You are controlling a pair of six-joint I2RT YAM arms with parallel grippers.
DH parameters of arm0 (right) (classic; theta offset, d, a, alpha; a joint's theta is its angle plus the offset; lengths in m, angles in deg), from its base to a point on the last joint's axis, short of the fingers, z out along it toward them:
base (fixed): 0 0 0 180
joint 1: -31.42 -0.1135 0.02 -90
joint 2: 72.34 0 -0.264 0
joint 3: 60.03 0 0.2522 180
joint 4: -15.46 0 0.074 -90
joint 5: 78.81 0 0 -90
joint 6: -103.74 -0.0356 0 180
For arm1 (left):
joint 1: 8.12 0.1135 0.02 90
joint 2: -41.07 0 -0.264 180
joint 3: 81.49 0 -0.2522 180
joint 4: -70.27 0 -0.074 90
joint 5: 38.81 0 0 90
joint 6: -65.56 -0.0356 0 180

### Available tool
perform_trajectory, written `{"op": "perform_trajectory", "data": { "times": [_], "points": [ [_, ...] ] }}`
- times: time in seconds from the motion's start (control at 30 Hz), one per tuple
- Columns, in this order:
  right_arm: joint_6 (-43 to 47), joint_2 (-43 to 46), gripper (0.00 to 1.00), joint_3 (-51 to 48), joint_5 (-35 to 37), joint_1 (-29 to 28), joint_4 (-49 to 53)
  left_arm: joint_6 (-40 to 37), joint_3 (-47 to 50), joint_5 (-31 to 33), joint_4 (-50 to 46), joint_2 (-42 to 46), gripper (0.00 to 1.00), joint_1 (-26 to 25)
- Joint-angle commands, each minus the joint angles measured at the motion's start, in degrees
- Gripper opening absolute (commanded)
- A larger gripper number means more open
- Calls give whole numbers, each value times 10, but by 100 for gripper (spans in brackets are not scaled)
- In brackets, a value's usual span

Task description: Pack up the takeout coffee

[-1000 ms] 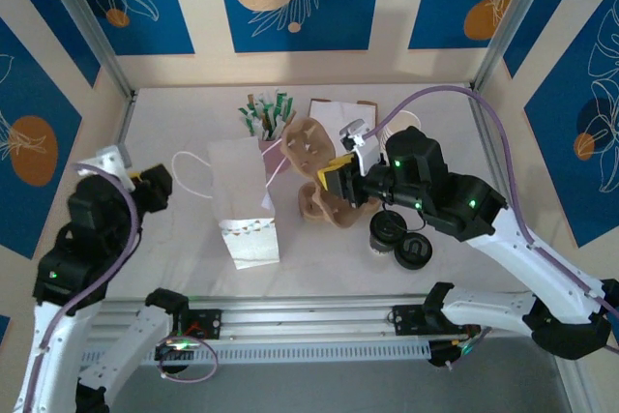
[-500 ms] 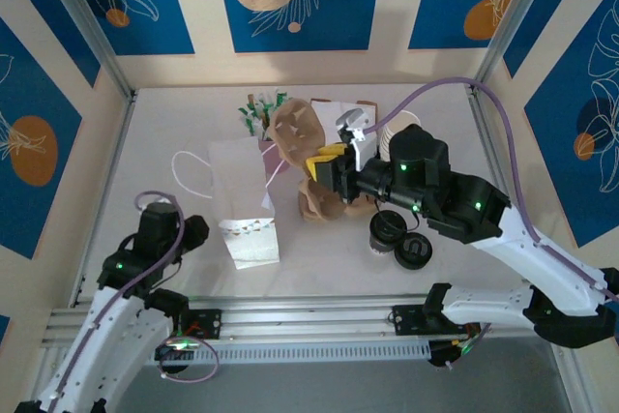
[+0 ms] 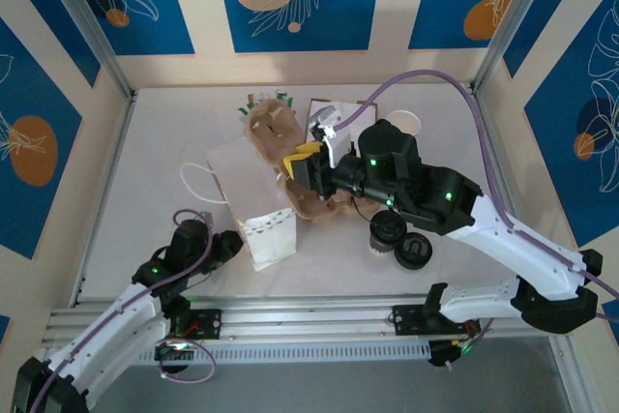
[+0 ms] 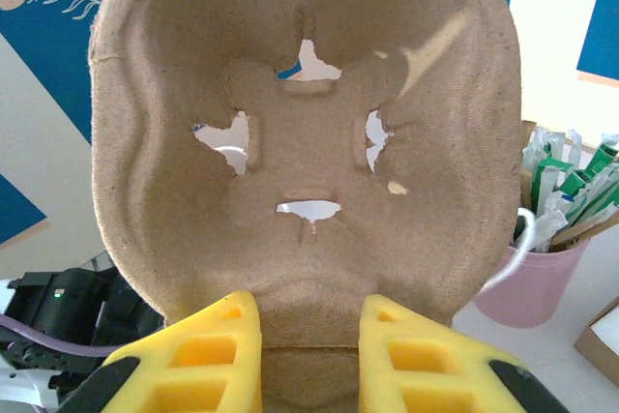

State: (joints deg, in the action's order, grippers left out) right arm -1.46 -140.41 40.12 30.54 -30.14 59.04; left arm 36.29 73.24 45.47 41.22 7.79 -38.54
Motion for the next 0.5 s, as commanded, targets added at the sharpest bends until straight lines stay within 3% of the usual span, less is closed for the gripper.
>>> {"op": "perform_trajectory", "data": {
  "times": [0.0,0.13,0.47],
  "points": [
    [9,-8,5,23,16,-4,-28,37,18,10,95,-23,37,-43],
    [19,-19,5,30,18,-4,-29,50,17,75,143,-68,37,-118],
    [75,-66,5,46,-3,2,-40,71,-6,156,220,-179,39,-253]
  ]
}}
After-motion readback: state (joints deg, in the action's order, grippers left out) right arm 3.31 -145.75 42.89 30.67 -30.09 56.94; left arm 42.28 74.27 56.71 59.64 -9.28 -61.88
